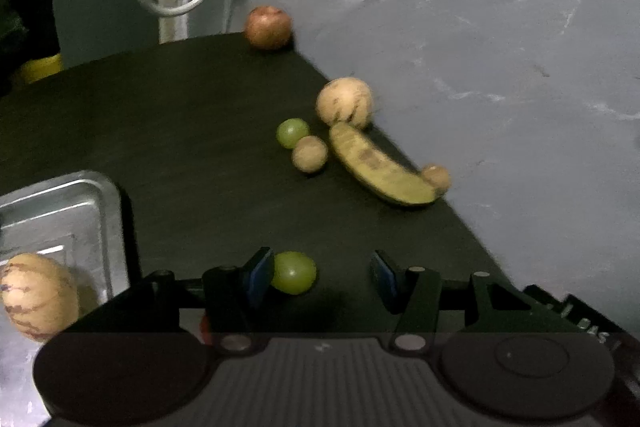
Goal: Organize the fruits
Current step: 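Grasp the red tomato with the right tool while the left tool grasps the green grape, then carry the tomato and grape toward the metal tray with both tools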
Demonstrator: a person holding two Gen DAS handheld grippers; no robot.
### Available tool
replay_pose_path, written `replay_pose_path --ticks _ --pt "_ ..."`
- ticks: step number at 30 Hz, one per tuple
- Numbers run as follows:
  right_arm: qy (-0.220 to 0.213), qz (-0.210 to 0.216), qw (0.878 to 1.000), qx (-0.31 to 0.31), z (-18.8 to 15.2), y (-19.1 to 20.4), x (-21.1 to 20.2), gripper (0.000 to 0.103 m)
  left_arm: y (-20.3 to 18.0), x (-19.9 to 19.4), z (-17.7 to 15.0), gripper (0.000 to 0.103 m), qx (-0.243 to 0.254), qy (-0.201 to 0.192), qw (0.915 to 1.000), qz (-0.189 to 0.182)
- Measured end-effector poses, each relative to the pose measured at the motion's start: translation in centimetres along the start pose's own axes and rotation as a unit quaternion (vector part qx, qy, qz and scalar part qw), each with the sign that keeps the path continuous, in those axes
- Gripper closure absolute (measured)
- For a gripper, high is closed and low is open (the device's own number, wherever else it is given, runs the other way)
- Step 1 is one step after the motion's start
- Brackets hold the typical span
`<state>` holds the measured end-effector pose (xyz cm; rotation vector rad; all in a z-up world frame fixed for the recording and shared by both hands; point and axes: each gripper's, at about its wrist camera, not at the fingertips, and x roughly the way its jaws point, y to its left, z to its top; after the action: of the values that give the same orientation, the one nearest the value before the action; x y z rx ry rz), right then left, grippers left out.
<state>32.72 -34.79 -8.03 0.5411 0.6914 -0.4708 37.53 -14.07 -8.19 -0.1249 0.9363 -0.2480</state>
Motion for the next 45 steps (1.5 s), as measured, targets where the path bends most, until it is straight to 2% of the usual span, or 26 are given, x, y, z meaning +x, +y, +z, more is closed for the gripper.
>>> replay_pose_path --ticks 3,4,9,12,27,33,39,45 --pt "-0.001 0.0 1.0 0.0 0.0 -0.1 0.0 0.063 0.5 0.4 0.1 0.046 -0.007 0.006 0.9999 0.006" --pt "0.0 0.001 1.0 0.0 -0.1 -0.1 0.1 0.069 0.6 0.5 0.1 0.046 -0.007 0.008 0.9999 0.008" --pt "0.001 0.004 1.0 0.0 -0.1 -0.2 0.1 0.069 0.3 1.1 0.0 0.046 0.002 0.019 0.9997 0.014" --pt "0.002 0.007 1.0 0.0 0.0 -0.2 0.1 0.069 -0.1 1.3 0.1 0.051 0.006 0.019 0.9998 0.009" --pt "0.008 0.021 1.0 -0.009 -0.1 -0.1 0.0 0.069 -0.9 0.7 -1.1 0.051 0.003 0.018 0.9998 -0.001" --pt "0.012 0.029 0.999 -0.011 0.0 -0.2 -0.2 0.069 -1.0 0.7 -1.0 0.063 0.006 0.019 0.9998 0.005" --pt "0.015 0.033 0.999 -0.015 0.0 -0.3 -0.2 0.069 -1.1 0.7 -1.2 0.064 0.005 0.018 0.9998 0.004" --pt "0.02 0.04 0.999 -0.018 -0.1 -0.3 -0.3 0.07 -0.9 0.6 -1.2 0.074 -0.002 0.022 0.9997 0.005"
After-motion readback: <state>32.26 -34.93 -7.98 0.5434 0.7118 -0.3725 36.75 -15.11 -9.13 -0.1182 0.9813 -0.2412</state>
